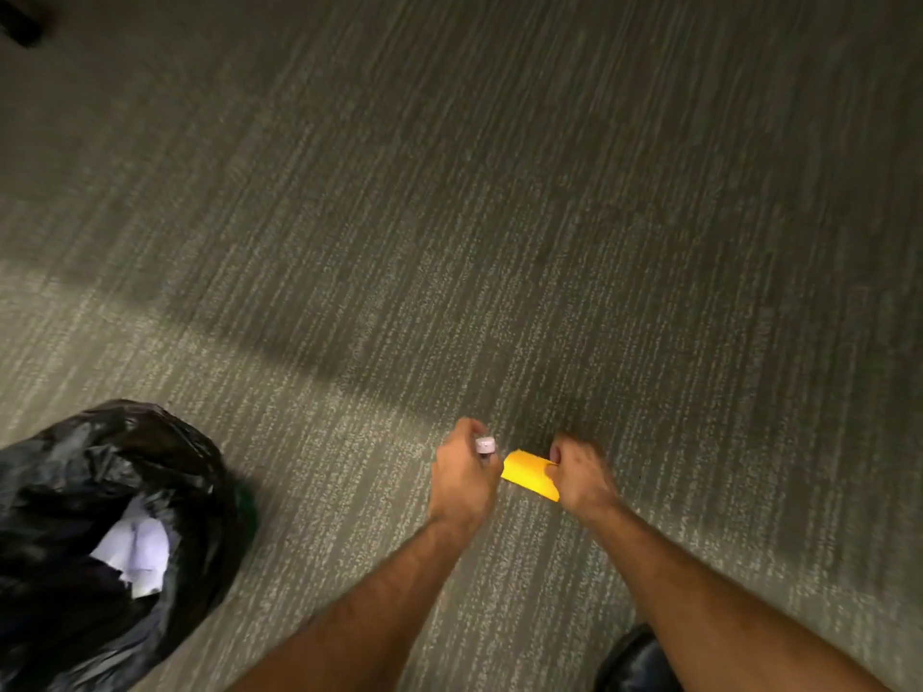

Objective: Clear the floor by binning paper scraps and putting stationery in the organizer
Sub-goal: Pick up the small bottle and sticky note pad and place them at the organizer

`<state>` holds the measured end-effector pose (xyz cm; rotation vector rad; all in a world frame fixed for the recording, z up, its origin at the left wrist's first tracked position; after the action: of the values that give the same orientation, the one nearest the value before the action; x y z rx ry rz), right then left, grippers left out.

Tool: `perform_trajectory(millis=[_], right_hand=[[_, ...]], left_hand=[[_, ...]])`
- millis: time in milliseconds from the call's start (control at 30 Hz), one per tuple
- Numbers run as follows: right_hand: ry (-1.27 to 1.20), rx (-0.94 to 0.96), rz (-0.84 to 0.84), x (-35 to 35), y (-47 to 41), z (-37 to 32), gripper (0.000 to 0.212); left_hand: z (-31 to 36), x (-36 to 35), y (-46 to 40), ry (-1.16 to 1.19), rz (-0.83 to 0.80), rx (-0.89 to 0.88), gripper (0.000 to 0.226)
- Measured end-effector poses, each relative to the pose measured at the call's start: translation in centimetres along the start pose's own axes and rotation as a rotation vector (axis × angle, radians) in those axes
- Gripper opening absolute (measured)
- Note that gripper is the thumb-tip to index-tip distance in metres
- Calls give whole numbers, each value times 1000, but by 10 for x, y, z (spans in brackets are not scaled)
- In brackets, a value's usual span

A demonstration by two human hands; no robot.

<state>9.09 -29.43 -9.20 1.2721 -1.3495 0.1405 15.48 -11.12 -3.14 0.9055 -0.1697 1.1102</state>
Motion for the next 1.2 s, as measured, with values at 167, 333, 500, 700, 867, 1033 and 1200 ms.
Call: perform_trajectory(millis=[167,333,500,700,867,1033,1200], right_hand=[[-444,52,129,70,49,-43,23],[-622,93,174,190,107,-112,14],[-704,155,204,346,172,-191,16],[-714,257,223,533,269,-296,11],[-794,302,213,664,353,-377,14],[-725,337,241,758,416,-428,28],[-742,355,291,837,429,-458,36]], left_hand=[[60,68,15,21,19,-102,26],[152,155,51,46,21,-165,35],[276,264,98,-1,24,-273,34],[419,405,168,18,-23,-418,20],[522,517,230,17,-18,-525,25],[597,602,280,58,-2,-576,28],[661,668,291,80,38,-609,30]])
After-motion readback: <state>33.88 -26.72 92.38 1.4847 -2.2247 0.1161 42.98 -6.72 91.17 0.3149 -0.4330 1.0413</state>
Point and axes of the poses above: each hand's wrist, its own y-axis away from the middle knuckle, its own x-axis out of the back of the hand, z = x × y, the point moved 7 cm from there along -y, towards the middle knuckle, and after that the axes turned 1 degree about -y, right-handed, at the moved point
